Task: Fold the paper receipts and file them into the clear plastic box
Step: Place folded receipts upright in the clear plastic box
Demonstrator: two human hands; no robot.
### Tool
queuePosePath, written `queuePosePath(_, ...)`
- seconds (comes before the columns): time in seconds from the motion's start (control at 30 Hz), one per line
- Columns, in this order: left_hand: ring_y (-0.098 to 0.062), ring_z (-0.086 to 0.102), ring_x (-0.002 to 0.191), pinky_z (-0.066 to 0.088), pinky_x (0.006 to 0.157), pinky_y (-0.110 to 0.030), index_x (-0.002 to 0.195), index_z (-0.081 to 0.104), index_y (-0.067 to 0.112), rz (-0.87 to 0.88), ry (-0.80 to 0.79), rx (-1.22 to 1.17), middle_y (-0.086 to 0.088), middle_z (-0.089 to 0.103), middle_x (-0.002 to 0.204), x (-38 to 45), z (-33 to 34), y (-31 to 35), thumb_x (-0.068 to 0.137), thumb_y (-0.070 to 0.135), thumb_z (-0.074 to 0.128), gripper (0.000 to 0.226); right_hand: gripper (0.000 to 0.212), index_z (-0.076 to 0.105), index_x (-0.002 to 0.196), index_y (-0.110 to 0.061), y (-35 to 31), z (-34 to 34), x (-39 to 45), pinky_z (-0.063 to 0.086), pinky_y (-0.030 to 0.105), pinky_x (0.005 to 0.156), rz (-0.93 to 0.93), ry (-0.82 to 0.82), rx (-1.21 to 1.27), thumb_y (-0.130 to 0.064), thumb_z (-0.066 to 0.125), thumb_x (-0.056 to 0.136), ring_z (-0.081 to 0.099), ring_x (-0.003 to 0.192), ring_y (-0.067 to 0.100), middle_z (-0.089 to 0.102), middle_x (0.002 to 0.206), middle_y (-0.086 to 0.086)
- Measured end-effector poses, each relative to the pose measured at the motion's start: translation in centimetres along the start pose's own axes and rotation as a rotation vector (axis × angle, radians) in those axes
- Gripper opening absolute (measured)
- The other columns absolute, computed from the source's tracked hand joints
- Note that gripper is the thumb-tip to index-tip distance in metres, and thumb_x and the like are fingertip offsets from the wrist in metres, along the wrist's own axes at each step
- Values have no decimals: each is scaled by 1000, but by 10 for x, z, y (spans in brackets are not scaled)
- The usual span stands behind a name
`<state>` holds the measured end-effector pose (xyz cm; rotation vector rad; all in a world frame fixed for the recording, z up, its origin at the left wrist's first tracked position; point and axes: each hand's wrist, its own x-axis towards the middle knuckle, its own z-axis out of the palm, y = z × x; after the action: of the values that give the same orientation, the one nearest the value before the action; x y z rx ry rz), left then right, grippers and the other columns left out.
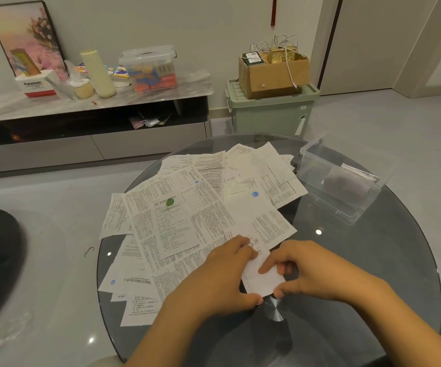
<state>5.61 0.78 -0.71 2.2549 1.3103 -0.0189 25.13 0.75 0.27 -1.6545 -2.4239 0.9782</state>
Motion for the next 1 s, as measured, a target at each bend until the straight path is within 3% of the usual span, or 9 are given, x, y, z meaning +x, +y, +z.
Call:
queuePosePath(0.1, -7, 15, 142, 26, 112, -28, 142, 30, 32, 4, -10, -32, 18, 11, 155, 0, -6, 1, 85, 47, 58, 66, 44, 59, 113, -44, 1, -1, -1, 42, 20, 88, -21, 8, -44, -45, 75, 71, 41, 98, 1, 45, 104, -15)
queuePosePath(0.2, -3, 15, 141, 20, 110, -23, 141, 36, 32, 3, -5, -80, 17, 15, 155, 0, -12, -1, 89, 42, 55, 56, 33, 64, 108, -41, 2, -1, 0, 39, 21, 94, -63, 38, -53, -45, 71, 76, 37, 107, 1, 44, 107, -17)
queuePosePath(0.37, -4, 18, 141, 22, 109, -24, 135, 44, 35, -5, -12, -119, 19, 18, 154, 0, -11, -1, 88, 50, 54, 50, 14, 72, 90, -31, 4, -4, 1, 41, 21, 89, -128, 137, -2, -40, 64, 84, 45, 102, -1, 59, 103, -20)
queuePosePath(0.47, -7, 26, 137, 28, 110, -30, 128, 50, 38, -6, 2, -110, 19, 25, 151, 1, -9, -3, 84, 57, 56, 48, 15, 69, 92, -26, 4, -3, 2, 46, 30, 85, -120, 192, 45, -36, 59, 89, 55, 94, 5, 65, 96, -11)
queuePosePath(0.57, -9, 42, 123, 39, 101, -32, 117, 60, 29, 21, 58, -106, 13, 44, 137, 5, -6, -3, 88, 48, 55, 34, 13, 62, 90, -28, 2, 2, 4, 50, 39, 79, -92, 235, 99, -37, 53, 91, 59, 86, 12, 66, 89, -7)
queuePosePath(0.67, -10, 56, 94, 48, 81, -29, 100, 65, 22, 24, 158, -151, 7, 62, 106, 10, -6, 0, 92, 36, 52, 20, 11, 58, 95, -30, 1, 7, 7, 52, 36, 77, -62, 313, 125, -38, 54, 90, 60, 83, 12, 66, 91, -8)
queuePosePath(0.77, -4, 55, 93, 43, 75, -13, 119, 59, 28, -19, 242, -222, 10, 63, 111, 11, -7, 0, 93, 30, 55, 26, 22, 47, 101, -37, 0, 10, 11, 54, 29, 77, -8, 364, 165, -35, 63, 86, 60, 85, 7, 64, 98, -12)
queuePosePath(0.87, -6, 52, 103, 39, 84, -14, 137, 40, 32, -33, 294, -227, 10, 49, 129, 15, -3, -2, 91, 25, 57, 50, 44, 41, 119, -33, -1, 15, 16, 52, 26, 75, 44, 361, 139, -33, 67, 83, 56, 83, 4, 59, 97, -12)
queuePosePath(1.0, -5, 46, 109, 36, 78, -10, 146, 22, 31, -67, 310, -193, 7, 26, 139, 19, -1, -5, 92, 19, 56, 65, 62, 33, 135, -30, -1, 21, 20, 41, 18, 69, 65, 418, 73, -35, 66, 83, 43, 73, -2, 46, 85, -20)
